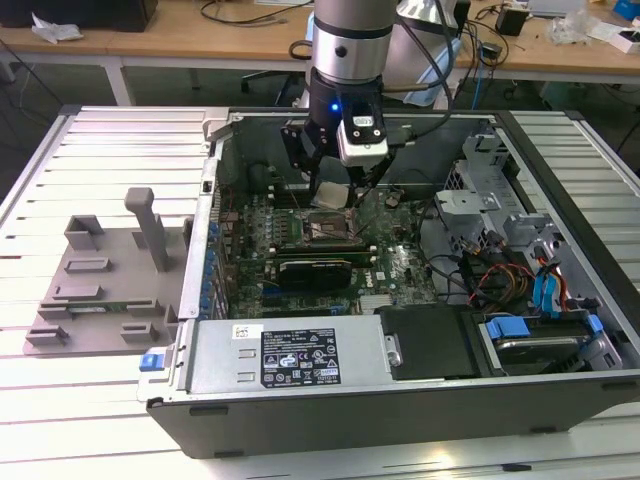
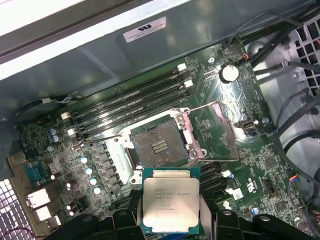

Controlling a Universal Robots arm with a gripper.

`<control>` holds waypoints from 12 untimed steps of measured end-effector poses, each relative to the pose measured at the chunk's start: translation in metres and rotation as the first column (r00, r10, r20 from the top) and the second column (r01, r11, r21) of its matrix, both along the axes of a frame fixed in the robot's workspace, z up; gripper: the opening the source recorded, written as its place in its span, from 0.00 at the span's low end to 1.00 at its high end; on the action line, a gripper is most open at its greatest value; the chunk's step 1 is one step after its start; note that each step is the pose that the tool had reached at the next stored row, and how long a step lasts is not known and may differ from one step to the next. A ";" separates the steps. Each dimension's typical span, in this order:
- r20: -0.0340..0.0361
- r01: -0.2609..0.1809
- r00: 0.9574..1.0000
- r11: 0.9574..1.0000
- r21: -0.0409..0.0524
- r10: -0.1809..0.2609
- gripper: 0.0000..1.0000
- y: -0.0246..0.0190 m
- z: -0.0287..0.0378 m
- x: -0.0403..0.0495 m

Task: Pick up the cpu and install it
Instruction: 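Place the cpu into insertion slot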

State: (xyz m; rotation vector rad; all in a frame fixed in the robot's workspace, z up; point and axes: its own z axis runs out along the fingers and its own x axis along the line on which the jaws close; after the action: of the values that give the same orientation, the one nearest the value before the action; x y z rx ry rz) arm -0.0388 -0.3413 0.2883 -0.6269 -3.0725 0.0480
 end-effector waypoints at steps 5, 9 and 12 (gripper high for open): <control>0.000 0.062 0.998 0.998 -0.002 -0.062 0.55 0.0000 0.0000 0.0000; 0.000 0.099 0.995 0.995 -0.002 -0.099 0.55 0.0000 0.0000 0.0000; 0.000 0.134 0.991 0.991 -0.003 -0.134 0.55 0.0000 0.0000 0.0000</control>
State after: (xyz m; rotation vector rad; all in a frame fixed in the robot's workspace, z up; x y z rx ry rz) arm -0.0388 -0.3413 0.2883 -0.8321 -3.0218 0.0522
